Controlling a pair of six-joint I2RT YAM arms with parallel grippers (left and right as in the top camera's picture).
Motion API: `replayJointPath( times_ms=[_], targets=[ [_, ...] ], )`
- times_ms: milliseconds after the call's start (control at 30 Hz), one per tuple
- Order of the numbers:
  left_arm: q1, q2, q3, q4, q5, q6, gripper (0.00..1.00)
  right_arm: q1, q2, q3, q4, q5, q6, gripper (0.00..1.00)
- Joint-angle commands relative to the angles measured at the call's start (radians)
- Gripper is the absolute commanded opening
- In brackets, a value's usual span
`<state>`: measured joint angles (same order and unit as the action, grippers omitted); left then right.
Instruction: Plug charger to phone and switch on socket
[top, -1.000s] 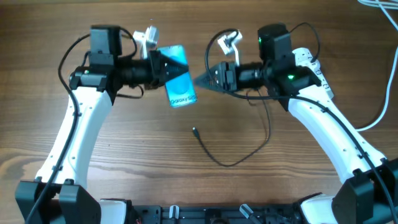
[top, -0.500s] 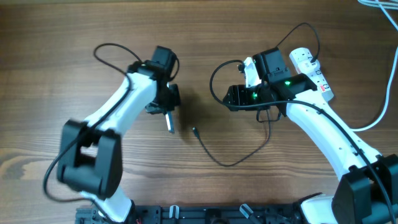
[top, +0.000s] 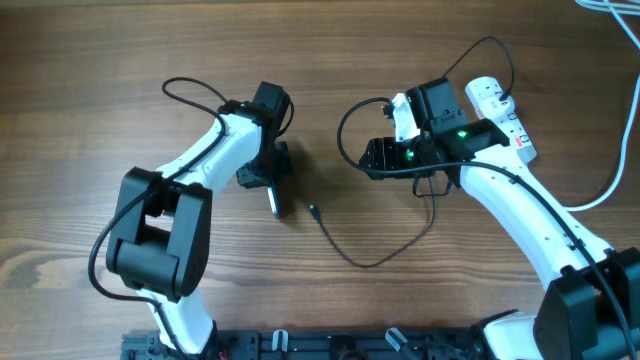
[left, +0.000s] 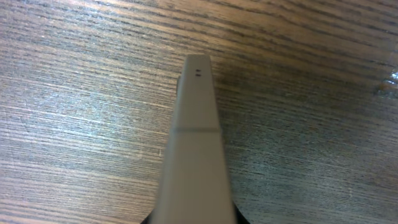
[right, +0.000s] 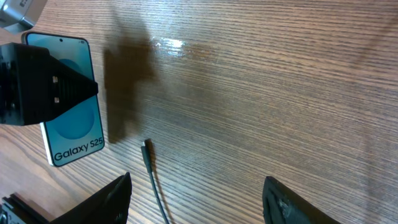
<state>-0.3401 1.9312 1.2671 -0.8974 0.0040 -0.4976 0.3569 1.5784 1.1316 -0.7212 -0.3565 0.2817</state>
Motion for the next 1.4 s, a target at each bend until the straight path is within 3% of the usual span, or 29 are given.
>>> replayJointPath(
  times_ms=[0, 67, 833, 1067, 1167, 1300, 1367],
  targets=[
    [-0.003, 0.003, 0.008, -0.003, -0.016, -0.032, 0.04, -0.001, 0.004, -0.011, 0.002, 0.02, -0.021, 0.68],
    [-0.003, 0.003, 0.008, -0.003, -0.017, -0.032, 0.08, -0.001, 0.004, -0.011, 0.002, 0.02, -0.021, 0.68],
    [-0.003, 0.003, -0.026, 0.018, -0.021, -0.035, 0.04, -0.001, 0.004, -0.011, 0.005, 0.02, -0.02, 0.68],
    [-0.008, 0.003, -0.065, 0.051, -0.021, -0.042, 0.08, -0.001, 0.004, -0.011, 0.012, 0.02, -0.019, 0.68],
    [-0.009, 0.003, -0.065, 0.062, -0.021, -0.043, 0.15, -0.001, 0.004, -0.011, 0.012, 0.02, -0.019, 0.68],
    [-0.008, 0.003, -0.065, 0.059, -0.021, -0.042, 0.04, -0.001, 0.004, -0.011, 0.013, 0.02, -0.019, 0.68],
    [-0.008, 0.003, -0.065, 0.06, -0.021, -0.042, 0.04, -0.001, 0.004, -0.011, 0.013, 0.02, -0.02, 0.68]
  ],
)
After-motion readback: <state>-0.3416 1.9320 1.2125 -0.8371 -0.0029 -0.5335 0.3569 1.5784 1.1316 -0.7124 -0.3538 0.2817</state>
